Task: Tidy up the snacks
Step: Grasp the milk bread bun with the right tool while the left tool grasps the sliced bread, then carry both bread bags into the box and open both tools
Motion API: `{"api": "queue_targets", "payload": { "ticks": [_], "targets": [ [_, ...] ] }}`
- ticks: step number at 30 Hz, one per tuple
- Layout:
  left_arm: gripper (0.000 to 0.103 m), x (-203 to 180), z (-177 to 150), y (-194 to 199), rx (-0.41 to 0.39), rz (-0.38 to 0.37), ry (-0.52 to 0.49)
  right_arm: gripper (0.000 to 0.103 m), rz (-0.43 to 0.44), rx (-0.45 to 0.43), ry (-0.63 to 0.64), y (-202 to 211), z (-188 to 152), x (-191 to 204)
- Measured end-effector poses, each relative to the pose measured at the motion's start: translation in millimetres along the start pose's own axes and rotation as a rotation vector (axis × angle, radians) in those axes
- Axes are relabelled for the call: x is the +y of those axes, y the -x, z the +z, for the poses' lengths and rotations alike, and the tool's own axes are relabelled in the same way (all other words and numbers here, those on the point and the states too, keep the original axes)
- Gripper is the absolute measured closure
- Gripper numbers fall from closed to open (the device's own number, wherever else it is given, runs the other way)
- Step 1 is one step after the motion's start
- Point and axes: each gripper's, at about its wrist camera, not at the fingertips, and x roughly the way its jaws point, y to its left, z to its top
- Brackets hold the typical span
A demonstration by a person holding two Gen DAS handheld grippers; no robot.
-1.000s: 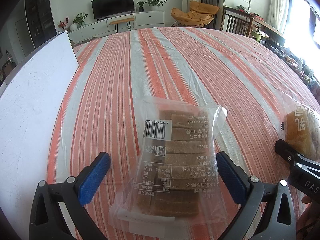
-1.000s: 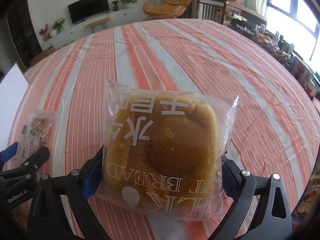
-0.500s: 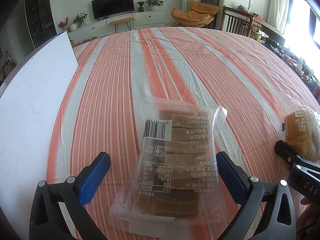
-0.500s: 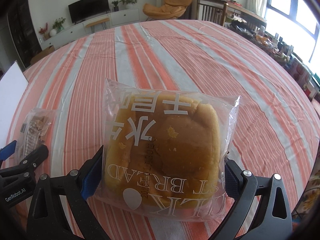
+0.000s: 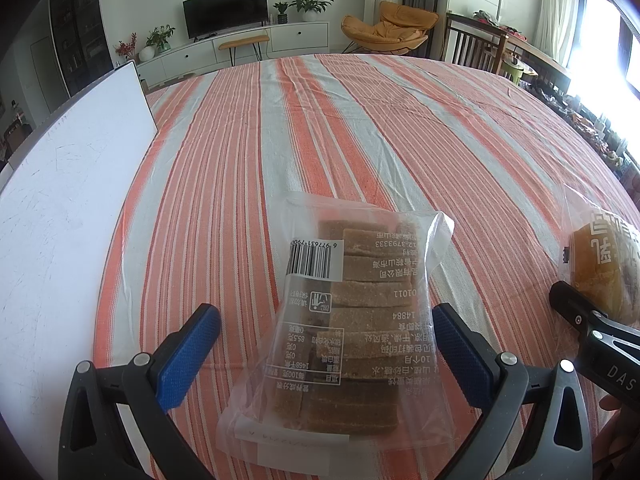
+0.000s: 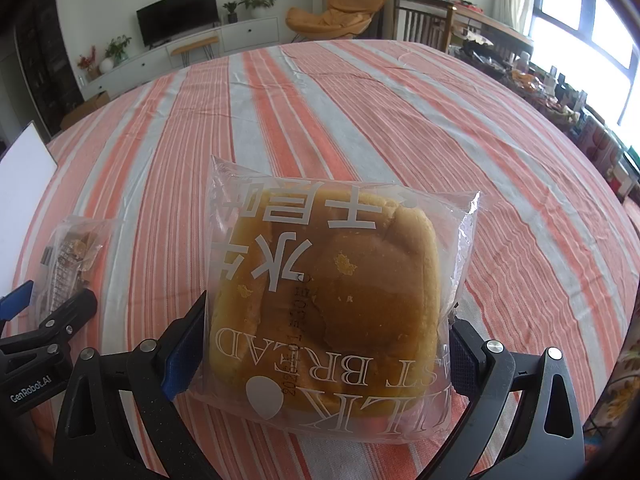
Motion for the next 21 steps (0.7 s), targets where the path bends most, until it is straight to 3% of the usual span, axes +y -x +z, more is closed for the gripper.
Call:
{"api": "queue_targets", "payload": {
  "ticks": [4,6,7,8,12,17,19,21],
  "targets": [
    [0.001,-1.3,6.7,-2.2,0.049,-0.022,-0.021,0.005,0.011,0.008,0.008,0.4,0.3,-0.7],
    [0.023,-1.5,4.9,5.5,0.011,-0.036,-0.037,0.014,0.042,0.011,-0.016,8.7,-2.2,-6.4],
    [0.051,-3.1,4.3,11.2,-0.002,-0.048,-0.048,0.024,0.068,0.002,-0.047,15.3,-4.3,-13.0],
    [0.054,-3.1,4.3,15.2,0.006,-0.041,-0.040,0.024,0.094,0.001,-0.079,22.6,-6.1,-18.5],
    [0.057,14.3,-0.4,56.1,0.003,-0.228,0.106,0.025,0.162,-0.070,-0.160,68.5,-3.5,-32.7],
    [0.056,59.7,-4.0,162.4,-0.083,-0.488,0.258,0.025,0.283,-0.207,-0.072,160.0,30.8,6.7],
    [0.056,90.6,-9.7,206.9,-0.146,-0.504,0.290,0.025,0.369,-0.256,0.008,198.6,42.8,42.8],
    [0.056,127.3,-19.4,247.0,-0.218,-0.465,0.328,0.025,0.473,-0.286,0.096,231.8,48.6,86.3]
  ]
}}
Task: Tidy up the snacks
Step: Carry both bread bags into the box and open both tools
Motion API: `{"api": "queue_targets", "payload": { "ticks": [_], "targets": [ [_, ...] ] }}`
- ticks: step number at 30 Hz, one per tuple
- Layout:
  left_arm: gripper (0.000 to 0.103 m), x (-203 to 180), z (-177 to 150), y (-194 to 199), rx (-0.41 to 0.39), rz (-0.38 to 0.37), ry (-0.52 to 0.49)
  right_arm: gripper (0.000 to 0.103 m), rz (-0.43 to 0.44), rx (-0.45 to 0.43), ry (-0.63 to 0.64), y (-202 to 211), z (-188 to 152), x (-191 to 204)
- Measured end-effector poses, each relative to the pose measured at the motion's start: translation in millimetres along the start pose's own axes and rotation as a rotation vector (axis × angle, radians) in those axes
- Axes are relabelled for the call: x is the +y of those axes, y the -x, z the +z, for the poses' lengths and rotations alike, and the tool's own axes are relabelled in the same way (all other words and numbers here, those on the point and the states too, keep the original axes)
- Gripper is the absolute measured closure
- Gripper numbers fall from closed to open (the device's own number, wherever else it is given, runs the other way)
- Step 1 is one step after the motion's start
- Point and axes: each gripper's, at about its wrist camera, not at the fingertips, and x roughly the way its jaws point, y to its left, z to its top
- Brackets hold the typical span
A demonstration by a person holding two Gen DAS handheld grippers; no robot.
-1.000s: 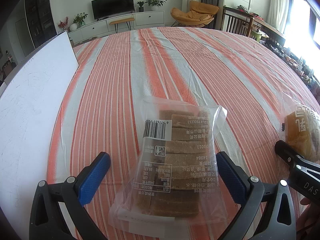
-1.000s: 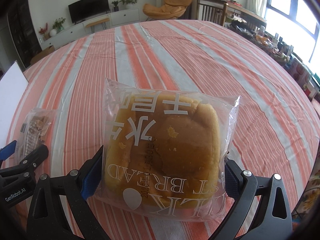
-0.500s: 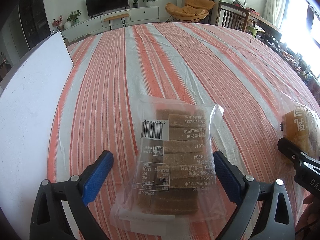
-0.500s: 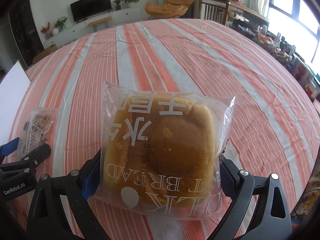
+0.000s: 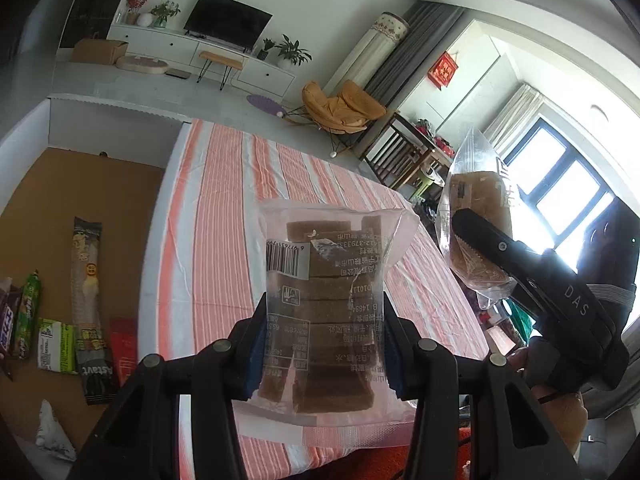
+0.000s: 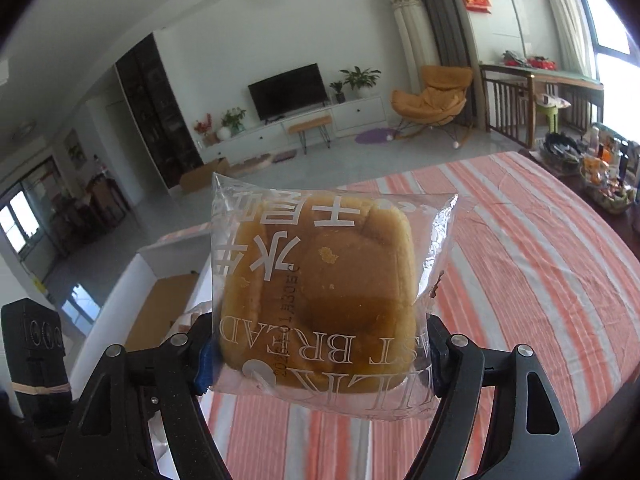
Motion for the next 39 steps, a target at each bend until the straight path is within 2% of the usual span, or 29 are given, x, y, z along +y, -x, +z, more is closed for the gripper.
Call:
{"api": "queue_targets", "payload": {
  "ticks": [2,5,6,7,8,9,11,13,16,18,22,23,28,34,39],
  "targets": [
    [0.055,23.8,6.0,45.7,-0.068,0.074,0.024,0.025,0.128,0.015,0.063,-2.0,7.5,51.7],
    [0.051,67.7,10.4,90.6,-0.118,0.265,0.063,0.023,0.301,0.091,0.120,-22.7,4.5,121.6],
    [0.046,81.7,10.8,99.1,-0.126,0.347,0.065,0.021,0.348,0.125,0.127,-34.6,1.2,142.9],
    [0.033,96.9,9.4,106.4,-0.136,0.436,0.065,0.018,0.388,0.162,0.127,-48.6,-3.2,161.7],
    [0.020,110.4,7.7,111.7,-0.147,0.520,0.063,0.018,0.418,0.205,0.134,-63.8,-8.1,178.1],
    [0.016,122.9,5.4,115.0,-0.155,0.602,0.062,0.017,0.440,0.261,0.152,-79.6,-13.2,192.9],
    [0.014,142.8,-0.6,114.3,-0.136,0.735,0.056,0.017,0.455,0.399,0.174,-111.2,-25.4,213.1],
    [0.014,150.4,-7.3,112.0,-0.110,0.798,0.036,0.017,0.487,0.423,0.135,-122.5,-30.1,214.0],
    [0.012,135.7,-11.8,109.2,-0.146,0.859,-0.036,0.017,0.475,0.382,0.151,-118.8,-27.3,204.9],
    [0.002,122.6,-13.8,110.1,-0.204,0.877,-0.082,0.017,0.442,0.354,0.178,-113.7,-24.1,197.8],
    [0.000,108.0,-20.9,115.5,-0.329,0.933,-0.064,0.017,0.359,0.305,0.245,-91.4,-32.0,195.7],
    [0.000,106.5,-21.7,114.1,-0.320,0.943,-0.071,0.017,0.336,0.300,0.267,-88.9,-34.4,196.4],
    [0.000,103.8,-20.6,98.2,-0.155,0.947,-0.094,0.017,0.268,0.329,0.334,-86.0,-53.3,203.3],
    [0.000,102.7,-25.2,98.2,-0.132,0.981,-0.098,0.017,0.231,0.352,0.394,-87.1,-66.5,211.1],
    [0.000,111.1,-24.3,98.5,-0.113,0.969,-0.055,0.017,0.216,0.369,0.393,-89.5,-71.5,207.1]
  ]
}}
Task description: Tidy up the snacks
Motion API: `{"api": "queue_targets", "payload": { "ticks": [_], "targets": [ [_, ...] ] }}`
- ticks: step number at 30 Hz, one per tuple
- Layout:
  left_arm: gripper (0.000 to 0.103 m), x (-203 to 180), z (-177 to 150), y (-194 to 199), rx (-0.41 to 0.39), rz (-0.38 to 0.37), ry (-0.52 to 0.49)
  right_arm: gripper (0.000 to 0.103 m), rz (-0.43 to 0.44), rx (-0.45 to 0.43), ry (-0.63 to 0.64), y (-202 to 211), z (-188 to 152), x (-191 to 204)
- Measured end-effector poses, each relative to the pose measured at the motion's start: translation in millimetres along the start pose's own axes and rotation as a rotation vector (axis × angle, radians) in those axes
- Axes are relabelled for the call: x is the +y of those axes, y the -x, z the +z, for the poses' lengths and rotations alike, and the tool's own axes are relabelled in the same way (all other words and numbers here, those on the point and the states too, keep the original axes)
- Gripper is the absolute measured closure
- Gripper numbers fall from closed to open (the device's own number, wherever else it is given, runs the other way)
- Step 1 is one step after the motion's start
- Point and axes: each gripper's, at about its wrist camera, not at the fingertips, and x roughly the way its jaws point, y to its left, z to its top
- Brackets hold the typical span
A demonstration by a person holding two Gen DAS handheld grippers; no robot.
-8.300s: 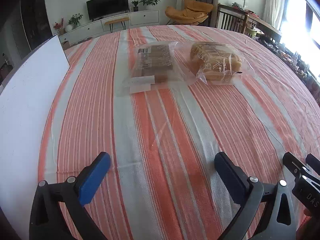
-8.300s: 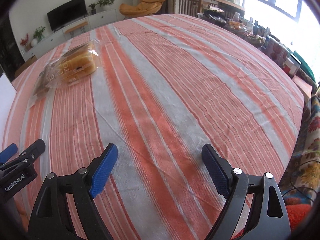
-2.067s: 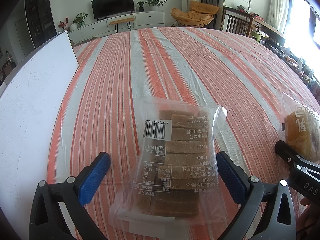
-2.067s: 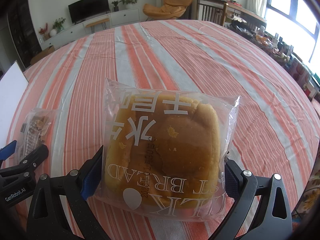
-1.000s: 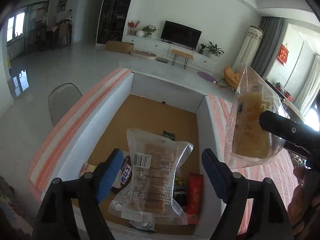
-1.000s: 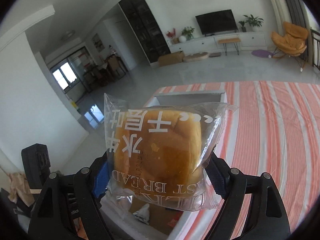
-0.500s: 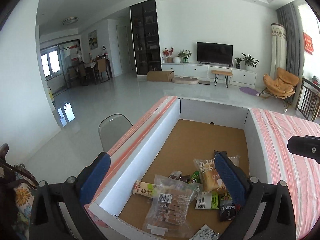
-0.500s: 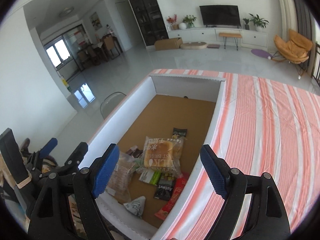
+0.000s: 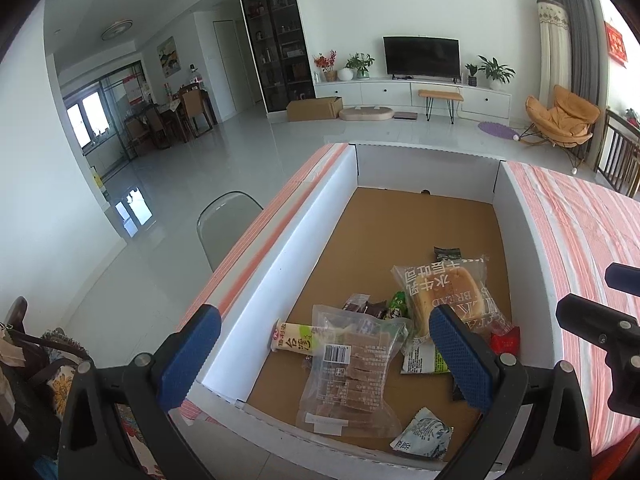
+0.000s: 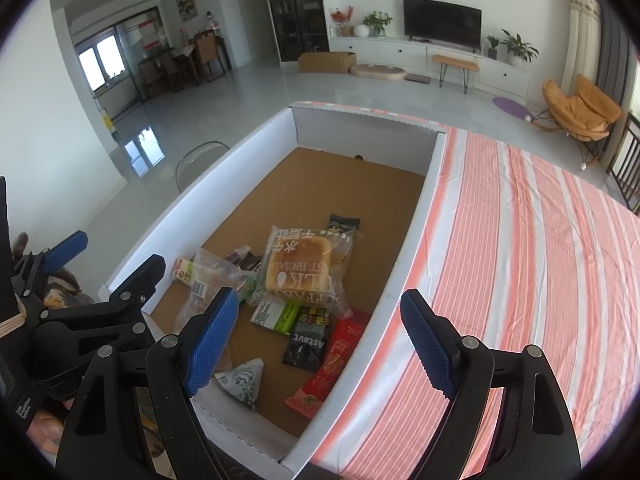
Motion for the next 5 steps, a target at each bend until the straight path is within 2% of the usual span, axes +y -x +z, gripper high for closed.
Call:
{"api": "queue_targets", "payload": {
  "ticks": [5],
  "targets": [
    [0.000,3.4,-4.8,-5.4,0.032,0.005,0.024,0.017,0.004,0.009,0.007,-1.9,-2.8,2.2]
  ]
}}
